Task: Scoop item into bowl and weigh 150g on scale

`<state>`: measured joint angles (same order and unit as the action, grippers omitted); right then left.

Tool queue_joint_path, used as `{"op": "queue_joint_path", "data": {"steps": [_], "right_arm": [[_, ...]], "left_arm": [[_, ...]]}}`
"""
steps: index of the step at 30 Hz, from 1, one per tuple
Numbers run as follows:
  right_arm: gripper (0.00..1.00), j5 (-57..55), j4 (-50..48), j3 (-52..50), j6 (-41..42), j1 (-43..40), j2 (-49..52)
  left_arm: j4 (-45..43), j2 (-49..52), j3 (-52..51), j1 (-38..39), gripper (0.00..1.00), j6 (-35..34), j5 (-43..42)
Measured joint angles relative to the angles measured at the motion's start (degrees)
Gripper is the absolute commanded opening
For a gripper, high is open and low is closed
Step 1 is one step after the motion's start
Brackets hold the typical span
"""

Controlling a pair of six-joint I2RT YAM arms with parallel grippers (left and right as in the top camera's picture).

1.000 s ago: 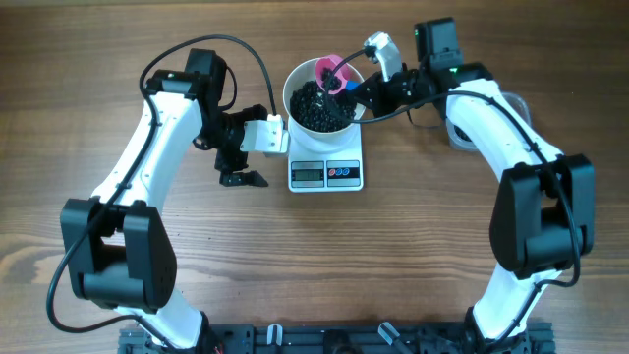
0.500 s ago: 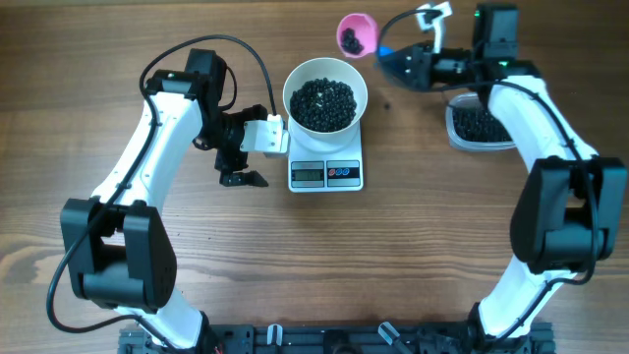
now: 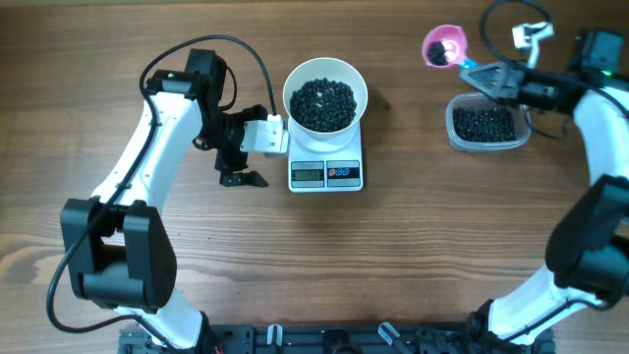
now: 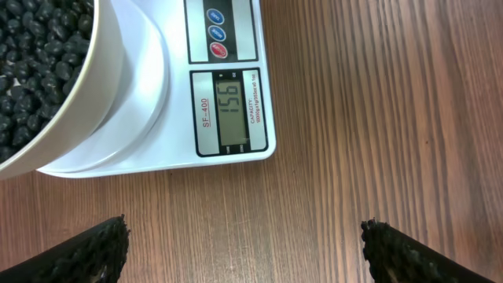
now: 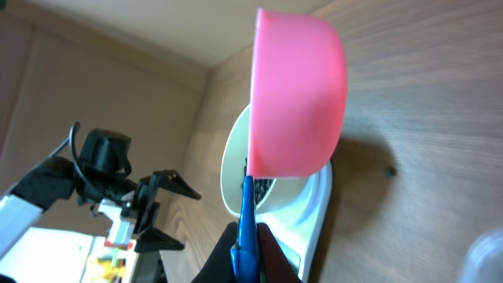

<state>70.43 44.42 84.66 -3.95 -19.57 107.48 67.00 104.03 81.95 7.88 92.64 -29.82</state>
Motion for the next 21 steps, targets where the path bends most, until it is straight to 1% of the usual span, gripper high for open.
{"op": "queue_joint_path", "data": {"steps": [5,7,10,15,21], "right_arm": [[0.04,-4.1,8.9,0.0,-3.2,-6.1,-4.2],[0.04,-9.4,13.0,0.0,-4.5,-9.1,-6.1],[0.04,-15.5,17.3,0.1,-5.6,-10.6,-7.2],[0.04,-24.5,19.7,0.1,-6.7,-11.2,-7.5],[0.04,-32.9,20.1,0.1,-6.6,-11.2,-7.5]], "left_arm": [[0.0,0.0,0.0,0.0,1.00,0.0,0.0],[0.0,0.0,0.0,0.0,1.00,0.0,0.0],[0.0,0.0,0.0,0.0,1.00,0.0,0.0],[0.0,0.0,0.0,0.0,1.00,0.0,0.0],[0.0,0.0,0.0,0.0,1.00,0.0,0.0]]}}
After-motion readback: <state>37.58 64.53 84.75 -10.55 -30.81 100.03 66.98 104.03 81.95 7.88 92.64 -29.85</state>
